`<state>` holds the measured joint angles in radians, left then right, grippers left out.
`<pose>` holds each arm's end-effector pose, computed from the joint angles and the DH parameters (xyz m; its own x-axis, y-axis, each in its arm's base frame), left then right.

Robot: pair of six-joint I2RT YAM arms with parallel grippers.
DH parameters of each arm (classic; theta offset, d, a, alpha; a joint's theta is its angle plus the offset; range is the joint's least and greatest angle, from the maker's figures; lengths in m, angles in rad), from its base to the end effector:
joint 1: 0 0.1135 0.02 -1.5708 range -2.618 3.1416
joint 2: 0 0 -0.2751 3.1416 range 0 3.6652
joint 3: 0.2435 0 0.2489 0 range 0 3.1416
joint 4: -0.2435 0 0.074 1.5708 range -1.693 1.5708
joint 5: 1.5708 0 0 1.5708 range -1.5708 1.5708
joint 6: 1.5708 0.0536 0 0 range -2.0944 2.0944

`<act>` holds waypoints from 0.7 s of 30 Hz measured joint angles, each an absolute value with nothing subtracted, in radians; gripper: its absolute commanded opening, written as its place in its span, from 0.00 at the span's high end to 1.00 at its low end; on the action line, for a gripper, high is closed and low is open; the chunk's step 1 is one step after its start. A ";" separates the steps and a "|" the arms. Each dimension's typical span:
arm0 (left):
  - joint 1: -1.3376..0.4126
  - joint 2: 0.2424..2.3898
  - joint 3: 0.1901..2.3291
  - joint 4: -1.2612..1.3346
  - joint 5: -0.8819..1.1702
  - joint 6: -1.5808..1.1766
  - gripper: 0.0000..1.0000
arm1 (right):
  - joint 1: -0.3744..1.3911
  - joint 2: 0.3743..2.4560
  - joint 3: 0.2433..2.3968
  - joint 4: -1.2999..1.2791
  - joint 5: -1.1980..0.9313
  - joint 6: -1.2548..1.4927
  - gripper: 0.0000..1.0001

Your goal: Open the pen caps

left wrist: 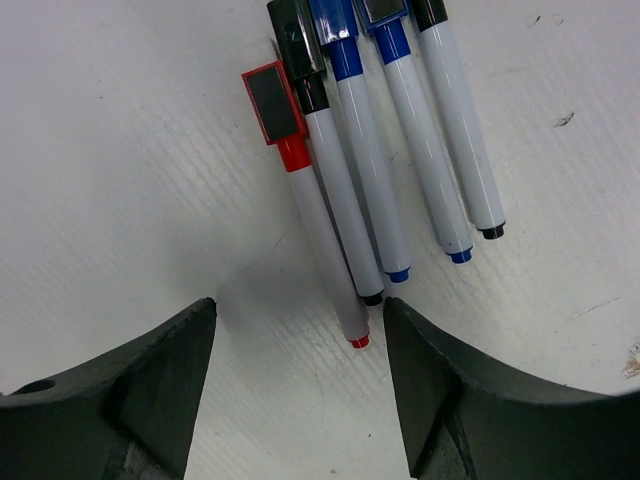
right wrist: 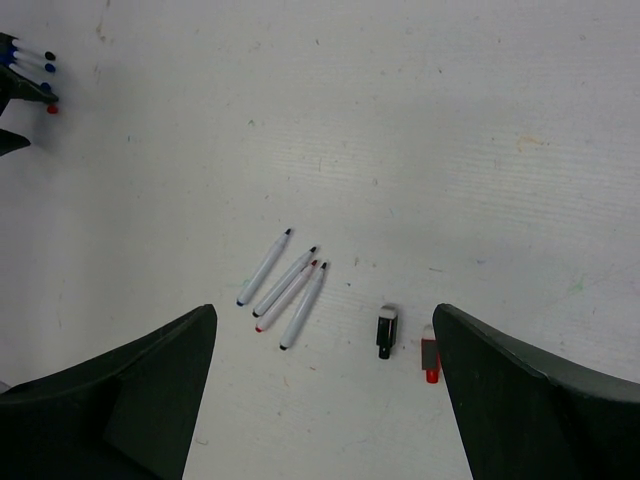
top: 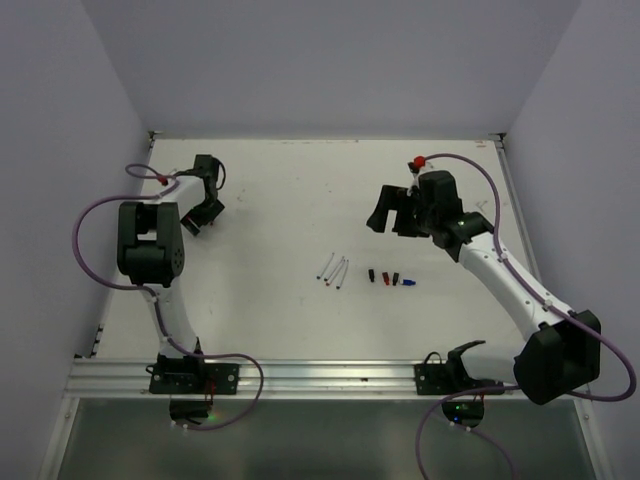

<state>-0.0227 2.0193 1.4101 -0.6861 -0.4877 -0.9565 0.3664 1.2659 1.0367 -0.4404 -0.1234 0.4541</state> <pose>0.4052 0.0159 0.1556 -0.4668 -0.7115 -0.5253 -0.8480 0.5286 0.0376 0.2647 0.1086 0.3005 -0.7162 0.1914 -0.6711 -0.1463 0.8991 0.4126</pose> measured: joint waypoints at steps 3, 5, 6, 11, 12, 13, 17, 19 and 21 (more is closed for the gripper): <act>-0.023 2.009 1.390 -0.662 -0.487 -0.957 0.34 | 0.366 1.259 1.031 -0.440 -0.123 0.454 0.06; -0.023 2.001 1.376 -0.651 -0.487 -0.957 0.36 | 0.366 1.255 1.027 -0.441 -0.123 0.454 0.06; -0.025 1.997 1.370 -0.649 -0.487 -0.957 0.36 | 0.366 1.254 1.026 -0.440 -0.123 0.454 0.06; -0.028 1.985 1.350 -0.638 -0.487 -0.957 0.44 | 0.366 1.253 1.026 -0.440 -0.123 0.455 0.05; -0.029 1.983 1.347 -0.638 -0.487 -0.958 0.46 | 0.366 1.253 1.026 -0.440 -0.123 0.455 0.05; -0.029 1.981 1.344 -0.637 -0.487 -0.958 0.48 | 0.366 1.253 1.026 -0.440 -0.123 0.455 0.05; -0.030 1.972 1.329 -0.635 -0.487 -0.962 0.52 | 0.366 1.247 1.024 -0.440 -0.123 0.455 0.05; -0.030 1.962 1.313 -0.632 -0.488 -0.965 0.57 | 0.366 1.242 1.024 -0.440 -0.123 0.455 0.05; -0.030 1.953 1.299 -0.629 -0.488 -0.970 0.60 | 0.366 1.238 1.024 -0.440 -0.123 0.455 0.05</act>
